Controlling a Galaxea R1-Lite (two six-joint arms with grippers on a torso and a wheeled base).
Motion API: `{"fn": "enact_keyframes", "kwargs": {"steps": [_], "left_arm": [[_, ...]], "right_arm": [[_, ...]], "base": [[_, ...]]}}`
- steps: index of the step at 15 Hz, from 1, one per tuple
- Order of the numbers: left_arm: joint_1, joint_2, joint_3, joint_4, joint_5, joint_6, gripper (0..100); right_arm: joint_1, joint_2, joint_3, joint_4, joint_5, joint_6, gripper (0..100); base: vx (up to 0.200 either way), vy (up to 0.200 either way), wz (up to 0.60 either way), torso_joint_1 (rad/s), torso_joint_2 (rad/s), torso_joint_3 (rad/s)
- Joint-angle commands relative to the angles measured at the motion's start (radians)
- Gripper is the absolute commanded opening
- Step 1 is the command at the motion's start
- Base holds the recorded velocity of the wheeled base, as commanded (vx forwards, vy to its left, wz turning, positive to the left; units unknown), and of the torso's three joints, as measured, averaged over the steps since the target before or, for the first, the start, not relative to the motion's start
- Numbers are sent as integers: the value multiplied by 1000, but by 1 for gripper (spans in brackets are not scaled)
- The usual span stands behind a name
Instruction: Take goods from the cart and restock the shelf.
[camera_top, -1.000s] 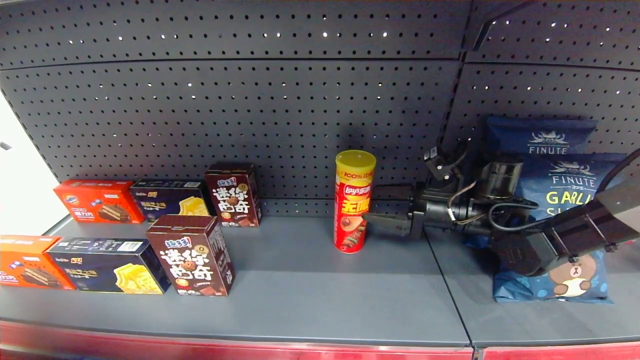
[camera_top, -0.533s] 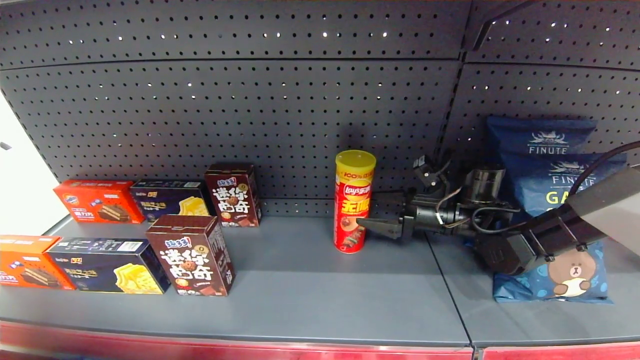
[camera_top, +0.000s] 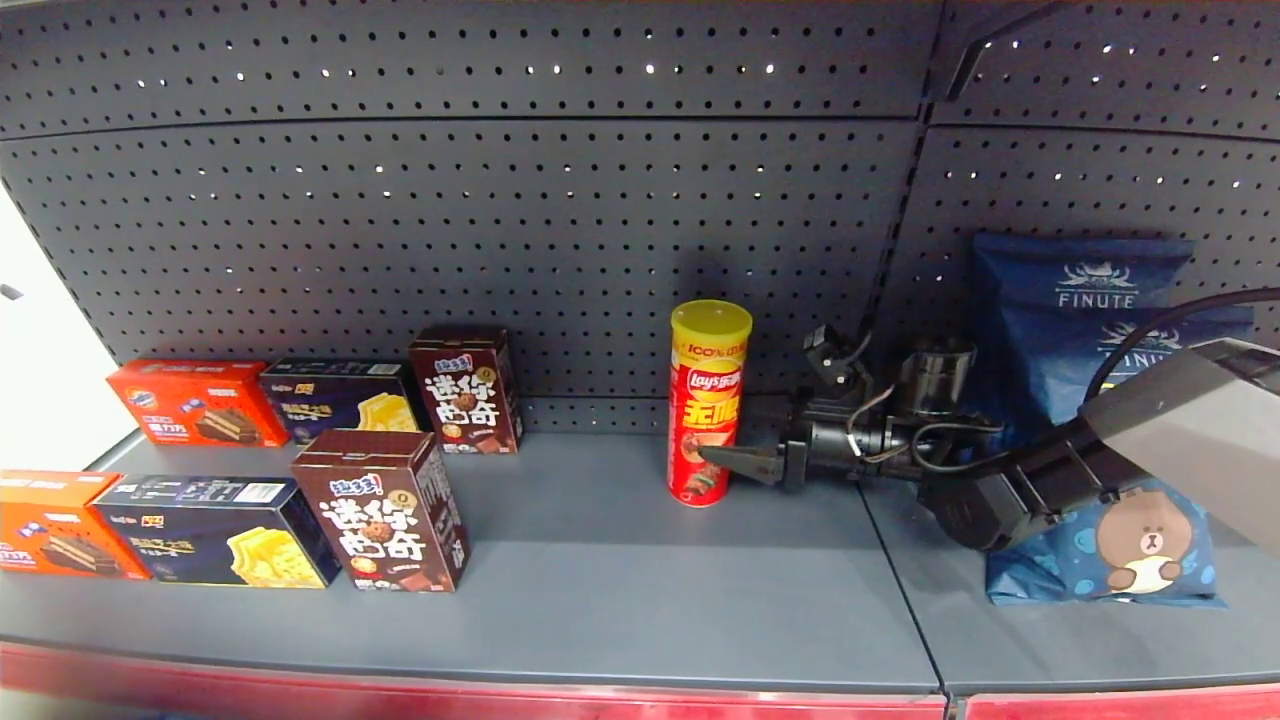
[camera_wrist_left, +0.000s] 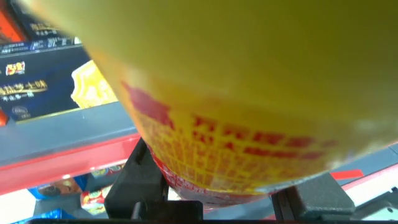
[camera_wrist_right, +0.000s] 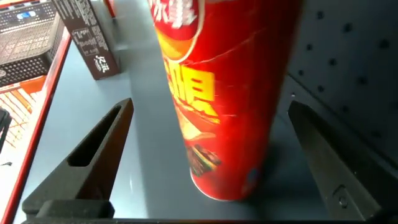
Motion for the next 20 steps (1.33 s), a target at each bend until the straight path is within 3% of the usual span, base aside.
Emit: {"fn": "enact_keyframes", "kwargs": {"steps": [1,10,11,16,20], "left_arm": [[0,-38,-3,15,0,-2,0],[2,-47,-18,38,5,-2,0],[2,-45,-18,38,5,0,0],[2,-52,-8,39,8,-2,0],[2,-52,-6,39,5,-2,0]], "right_arm": [[11,21,-9,-1,-1,0,100],[32,123,-85,8,-13,4,100],[29,127,-88,5,-13,3,0],[45,81,-68,8,-18,3,0],[66,-48,44,9,-55,3,0]], "base": [[0,0,0,0,0,0],[0,0,0,0,0,0],[0,0,0,0,0,0],[0,0,0,0,0,0],[0,0,0,0,0,0]]}}
